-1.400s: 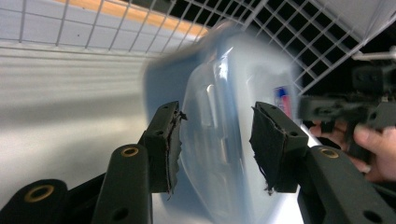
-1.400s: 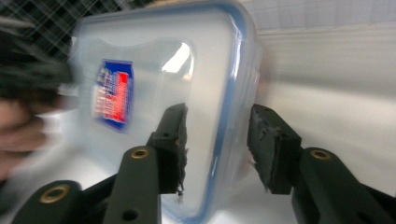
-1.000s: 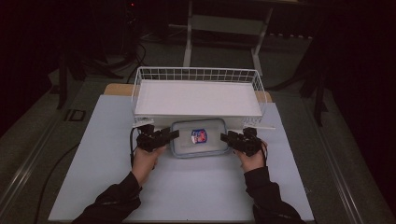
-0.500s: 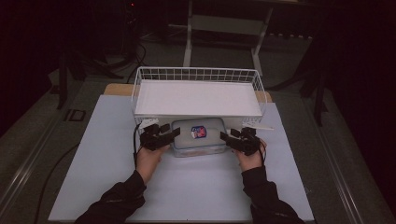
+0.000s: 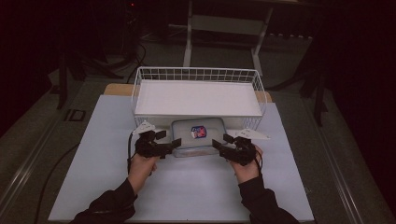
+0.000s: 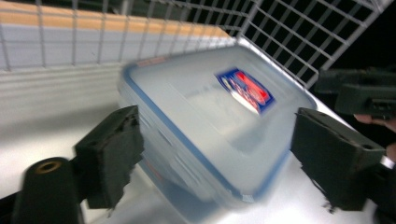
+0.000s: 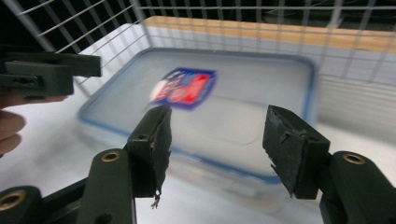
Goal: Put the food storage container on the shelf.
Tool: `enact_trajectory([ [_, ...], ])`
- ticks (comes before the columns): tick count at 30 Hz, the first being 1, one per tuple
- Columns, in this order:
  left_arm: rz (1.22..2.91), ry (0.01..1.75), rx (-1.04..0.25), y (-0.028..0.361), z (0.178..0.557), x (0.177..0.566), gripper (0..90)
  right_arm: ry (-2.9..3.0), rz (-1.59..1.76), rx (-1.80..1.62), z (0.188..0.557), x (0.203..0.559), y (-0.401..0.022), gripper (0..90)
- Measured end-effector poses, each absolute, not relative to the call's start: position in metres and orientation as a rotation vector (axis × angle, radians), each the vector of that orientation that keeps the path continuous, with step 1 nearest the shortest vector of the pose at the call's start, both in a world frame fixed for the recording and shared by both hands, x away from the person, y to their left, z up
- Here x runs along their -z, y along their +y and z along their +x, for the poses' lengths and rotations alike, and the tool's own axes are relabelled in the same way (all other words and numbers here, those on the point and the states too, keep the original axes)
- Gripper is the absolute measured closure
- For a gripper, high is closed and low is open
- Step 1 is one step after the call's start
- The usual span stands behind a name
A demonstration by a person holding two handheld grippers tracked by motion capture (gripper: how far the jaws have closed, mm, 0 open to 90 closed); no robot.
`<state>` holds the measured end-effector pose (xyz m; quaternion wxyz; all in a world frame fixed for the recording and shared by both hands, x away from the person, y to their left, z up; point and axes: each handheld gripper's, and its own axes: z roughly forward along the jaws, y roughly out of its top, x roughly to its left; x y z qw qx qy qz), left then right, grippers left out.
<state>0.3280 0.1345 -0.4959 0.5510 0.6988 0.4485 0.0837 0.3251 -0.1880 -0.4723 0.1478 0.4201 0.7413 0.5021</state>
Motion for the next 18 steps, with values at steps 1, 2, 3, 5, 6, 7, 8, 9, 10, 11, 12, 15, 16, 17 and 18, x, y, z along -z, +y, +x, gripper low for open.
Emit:
enact_trajectory([
  [1, 1.653, 1.061, -0.198, 0.134, 0.328, 0.496, 14.4, 2.132, 1.208, -1.444, 0.325, 0.472, -0.188, 41.6],
  [2, 1.648, 1.057, -0.184, 0.137, 0.324, 0.495, 13.9, 2.144, 1.196, -1.462, 0.320, 0.473, -0.185, 42.6],
  [3, 1.648, 1.057, -0.184, 0.137, 0.324, 0.495, 13.6, 2.144, 1.196, -1.462, 0.320, 0.473, -0.185, 42.6],
  [5, 1.653, 1.049, -0.176, 0.139, 0.321, 0.493, 10.6, 2.158, 1.187, -1.477, 0.316, 0.474, -0.182, 44.5],
  [6, 1.662, 1.040, -0.173, 0.142, 0.317, 0.492, 8.1, 2.169, 1.170, -1.482, 0.311, 0.475, -0.180, 48.7],
  [7, 1.662, 1.040, -0.173, 0.142, 0.317, 0.492, 6.6, 2.169, 1.170, -1.482, 0.311, 0.475, -0.180, 48.7],
  [8, 1.672, 1.033, -0.164, 0.144, 0.314, 0.491, 4.8, 2.183, 1.158, -1.481, 0.308, 0.476, -0.178, 52.2],
  [9, 1.672, 1.033, -0.164, 0.144, 0.314, 0.491, 3.4, 2.183, 1.158, -1.481, 0.308, 0.476, -0.178, 52.2],
  [10, 1.679, 1.032, -0.164, 0.145, 0.312, 0.491, 1.8, 2.198, 1.158, -1.485, 0.305, 0.478, -0.176, 56.3],
  [11, 1.684, 1.028, -0.152, 0.146, 0.310, 0.491, 1.8, 2.198, 1.158, -1.485, 0.305, 0.478, -0.176, 56.3],
  [12, 1.692, 1.020, -0.142, 0.148, 0.305, 0.491, 0.7, 2.213, 1.155, -1.480, 0.304, 0.481, -0.175, 62.2],
  [15, 1.709, 1.007, -0.134, 0.150, 0.300, 0.492, 0.0, 2.242, 1.130, -1.455, 0.302, 0.483, -0.172, 69.5],
  [16, 1.713, 1.002, -0.135, 0.151, 0.297, 0.492, 0.0, 2.274, 1.096, -1.437, 0.301, 0.484, -0.168, 79.4],
  [17, 1.714, 1.002, -0.131, 0.152, 0.295, 0.492, 0.0, 2.274, 1.096, -1.437, 0.301, 0.484, -0.168, 79.4],
  [18, 1.710, 1.001, -0.120, 0.155, 0.290, 0.492, 0.0, 2.298, 1.077, -1.418, 0.300, 0.486, -0.165, 88.3],
])
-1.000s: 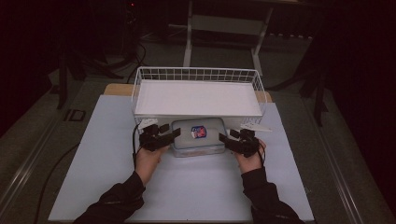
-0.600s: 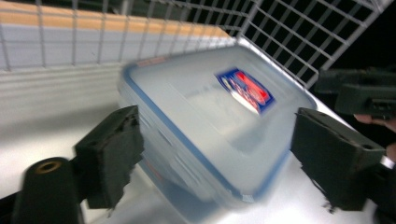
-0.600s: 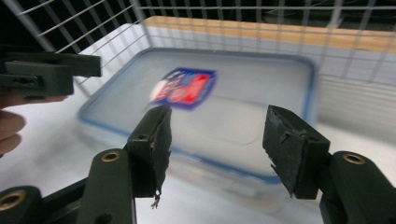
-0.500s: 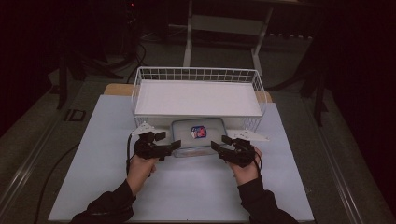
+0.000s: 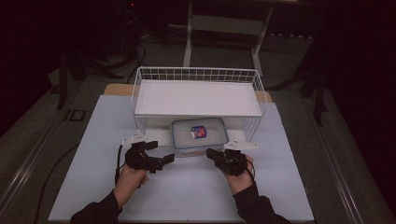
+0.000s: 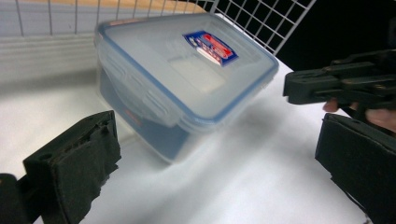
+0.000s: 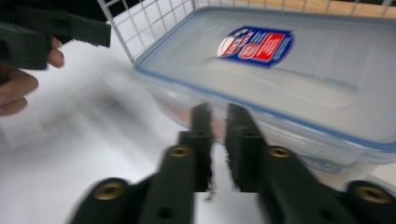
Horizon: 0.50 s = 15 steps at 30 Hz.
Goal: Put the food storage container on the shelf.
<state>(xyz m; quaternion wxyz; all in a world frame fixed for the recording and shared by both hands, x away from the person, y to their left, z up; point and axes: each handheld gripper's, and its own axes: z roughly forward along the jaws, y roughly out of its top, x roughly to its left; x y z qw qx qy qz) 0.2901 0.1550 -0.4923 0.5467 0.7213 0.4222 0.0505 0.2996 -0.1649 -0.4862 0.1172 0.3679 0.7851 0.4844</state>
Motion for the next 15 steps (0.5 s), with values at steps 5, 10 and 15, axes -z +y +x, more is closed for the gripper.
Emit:
enact_trajectory([
  [5, 1.724, 0.987, -0.145, 0.158, 0.283, 0.494, 0.0, 2.344, 1.070, -1.388, 0.300, 0.490, -0.159, 89.9],
  [10, 1.724, 0.981, -0.162, 0.159, 0.279, 0.499, 0.0, 2.353, 1.113, -1.361, 0.308, 0.497, -0.155, 89.9],
  [15, 1.710, 0.978, -0.178, 0.161, 0.278, 0.501, 0.0, 2.338, 1.135, -1.358, 0.315, 0.499, -0.151, 89.9],
])
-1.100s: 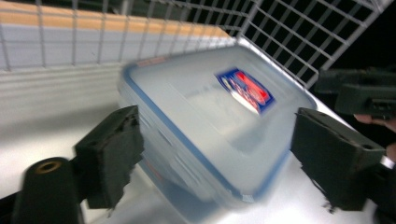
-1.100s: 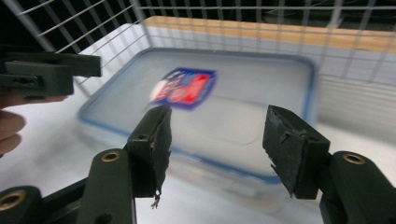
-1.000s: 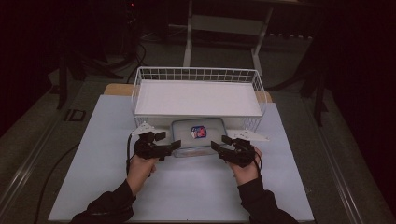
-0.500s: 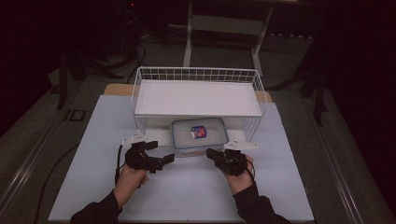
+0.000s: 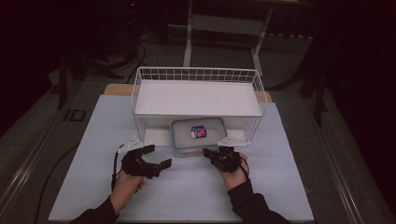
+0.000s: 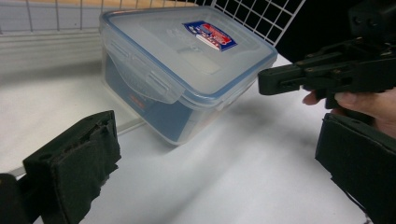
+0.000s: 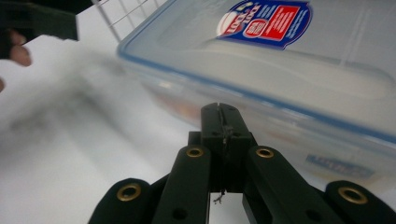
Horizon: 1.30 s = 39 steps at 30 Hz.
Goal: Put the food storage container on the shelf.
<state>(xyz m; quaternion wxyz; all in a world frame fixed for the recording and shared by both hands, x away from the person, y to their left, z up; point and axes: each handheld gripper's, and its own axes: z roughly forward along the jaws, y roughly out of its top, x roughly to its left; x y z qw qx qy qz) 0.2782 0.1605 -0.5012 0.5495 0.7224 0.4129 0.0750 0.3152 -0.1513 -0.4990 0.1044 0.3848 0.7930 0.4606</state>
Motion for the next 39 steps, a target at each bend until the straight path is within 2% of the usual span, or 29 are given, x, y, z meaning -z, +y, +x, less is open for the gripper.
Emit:
enact_trajectory([
  [15, 1.711, 0.967, -0.206, 0.164, 0.277, 0.504, 0.0, 2.316, 1.124, -1.343, 0.339, 0.500, -0.130, 89.9],
  [39, 1.713, 0.967, -0.207, 0.166, 0.277, 0.506, 0.0, 2.251, 1.246, -1.313, 0.373, 0.509, -0.131, 89.9],
])
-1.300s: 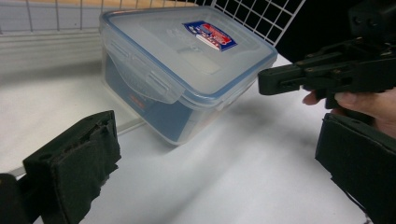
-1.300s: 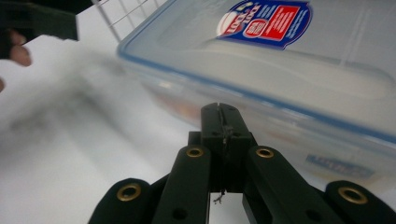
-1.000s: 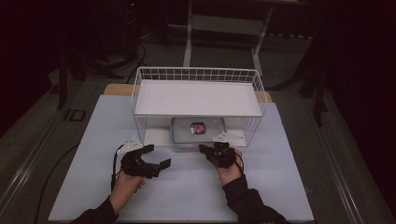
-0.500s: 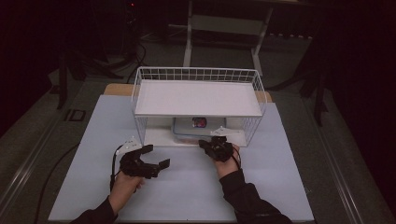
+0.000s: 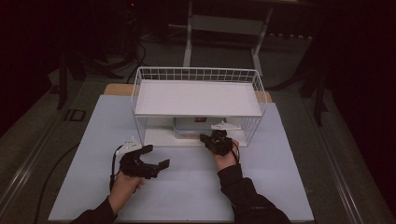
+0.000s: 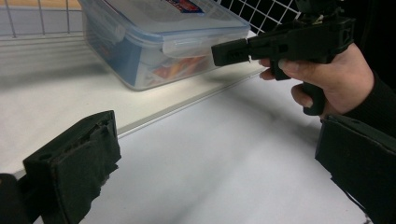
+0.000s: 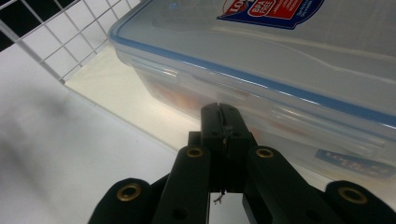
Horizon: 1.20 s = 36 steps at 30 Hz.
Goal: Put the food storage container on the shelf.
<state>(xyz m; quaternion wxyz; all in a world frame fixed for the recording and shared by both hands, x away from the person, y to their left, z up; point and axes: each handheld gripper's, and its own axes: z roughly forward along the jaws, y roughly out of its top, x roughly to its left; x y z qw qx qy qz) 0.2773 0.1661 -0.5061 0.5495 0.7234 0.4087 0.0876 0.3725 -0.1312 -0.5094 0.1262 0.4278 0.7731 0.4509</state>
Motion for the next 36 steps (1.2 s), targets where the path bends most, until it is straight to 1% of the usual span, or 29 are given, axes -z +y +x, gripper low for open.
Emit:
enact_trajectory([
  [7, 1.713, 0.966, -0.209, 0.166, 0.277, 0.505, 0.0, 2.254, 1.265, -1.337, 0.374, 0.509, -0.132, 89.7],
  [8, 1.714, 0.963, -0.207, 0.166, 0.277, 0.504, 0.0, 2.257, 1.251, -1.348, 0.370, 0.507, -0.132, 87.9],
  [9, 1.714, 0.963, -0.207, 0.166, 0.277, 0.504, 0.0, 2.257, 1.251, -1.348, 0.370, 0.507, -0.132, 87.9],
  [12, 1.711, 0.955, -0.206, 0.166, 0.276, 0.502, 0.0, 2.266, 1.231, -1.369, 0.360, 0.502, -0.132, 82.7],
  [13, 1.713, 0.952, -0.208, 0.165, 0.275, 0.501, 0.0, 2.272, 1.216, -1.373, 0.357, 0.500, -0.133, 79.1],
  [14, 1.723, 0.937, -0.213, 0.164, 0.274, 0.499, 0.0, 2.282, 1.188, -1.390, 0.350, 0.497, -0.133, 73.2],
  [15, 1.723, 0.937, -0.213, 0.164, 0.274, 0.499, 0.0, 2.282, 1.188, -1.390, 0.350, 0.497, -0.133, 73.2],
  [19, 1.735, 0.924, -0.216, 0.161, 0.270, 0.495, 0.0, 2.290, 1.152, -1.392, 0.334, 0.488, -0.135, 62.1],
  [20, 1.739, 0.922, -0.216, 0.161, 0.270, 0.494, 0.0, 2.286, 1.142, -1.410, 0.327, 0.485, -0.137, 49.9],
  [21, 1.747, 0.917, -0.222, 0.160, 0.269, 0.492, 0.0, 2.286, 1.142, -1.410, 0.327, 0.485, -0.137, 49.9],
  [22, 1.747, 0.911, -0.222, 0.160, 0.269, 0.491, 0.0, 2.290, 1.140, -1.407, 0.324, 0.484, -0.137, 45.9],
  [25, 1.759, 0.886, -0.231, 0.162, 0.265, 0.486, 0.0, 2.315, 1.147, -1.433, 0.318, 0.484, -0.141, 29.5],
  [29, 1.793, 0.864, -0.229, 0.164, 0.257, 0.484, 0.0, 2.338, 1.136, -1.508, 0.309, 0.483, -0.149, 20.2],
  [36, 1.792, 0.851, -0.245, 0.176, 0.245, 0.479, 0.0, 2.329, 1.088, -1.503, 0.292, 0.483, -0.165, 14.3],
])
